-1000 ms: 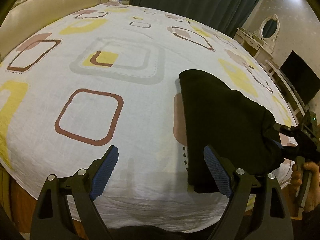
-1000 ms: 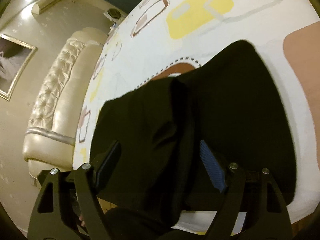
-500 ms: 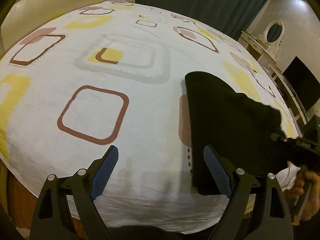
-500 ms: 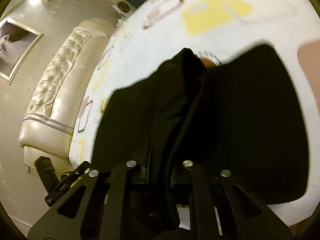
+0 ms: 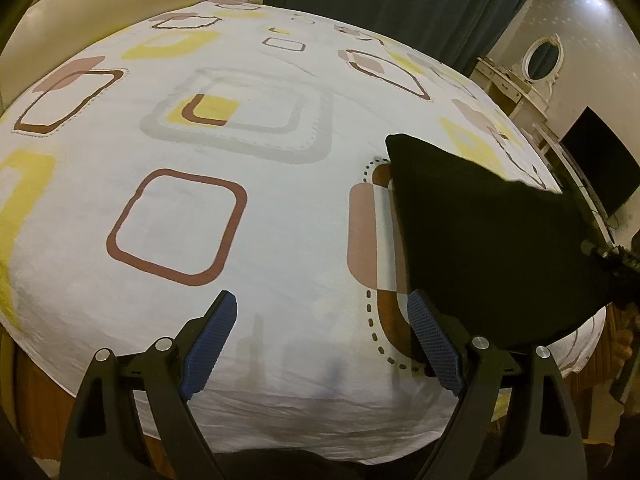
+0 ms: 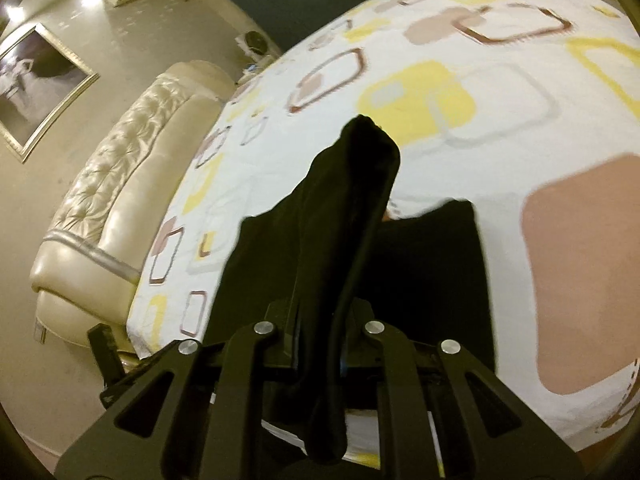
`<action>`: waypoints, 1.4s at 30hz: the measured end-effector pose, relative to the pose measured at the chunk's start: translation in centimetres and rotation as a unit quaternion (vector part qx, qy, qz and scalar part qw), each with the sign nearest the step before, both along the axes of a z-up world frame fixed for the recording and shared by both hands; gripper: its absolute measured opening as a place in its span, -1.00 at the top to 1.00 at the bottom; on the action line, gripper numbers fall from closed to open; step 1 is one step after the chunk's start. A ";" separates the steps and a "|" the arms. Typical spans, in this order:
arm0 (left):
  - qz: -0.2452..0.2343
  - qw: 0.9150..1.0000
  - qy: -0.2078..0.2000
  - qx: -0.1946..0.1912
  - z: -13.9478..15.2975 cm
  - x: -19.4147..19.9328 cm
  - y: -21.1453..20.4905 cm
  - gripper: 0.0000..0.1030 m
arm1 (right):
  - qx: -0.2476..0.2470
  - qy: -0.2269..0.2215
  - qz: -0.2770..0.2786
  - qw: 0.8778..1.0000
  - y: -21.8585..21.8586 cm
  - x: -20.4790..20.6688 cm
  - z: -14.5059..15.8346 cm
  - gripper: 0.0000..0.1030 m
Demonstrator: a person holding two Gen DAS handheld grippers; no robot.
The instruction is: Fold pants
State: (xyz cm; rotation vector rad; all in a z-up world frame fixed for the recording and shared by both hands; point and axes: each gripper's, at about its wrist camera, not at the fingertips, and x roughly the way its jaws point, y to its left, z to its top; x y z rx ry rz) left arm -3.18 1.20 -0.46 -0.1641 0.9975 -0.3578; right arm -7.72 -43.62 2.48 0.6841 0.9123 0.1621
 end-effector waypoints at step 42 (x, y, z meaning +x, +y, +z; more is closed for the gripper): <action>-0.028 1.000 -0.004 0.012 -0.2 -0.4 -1.4 -0.67 | 0.090 0.024 -0.065 0.994 -5.2 -3.2 -7.4 0.76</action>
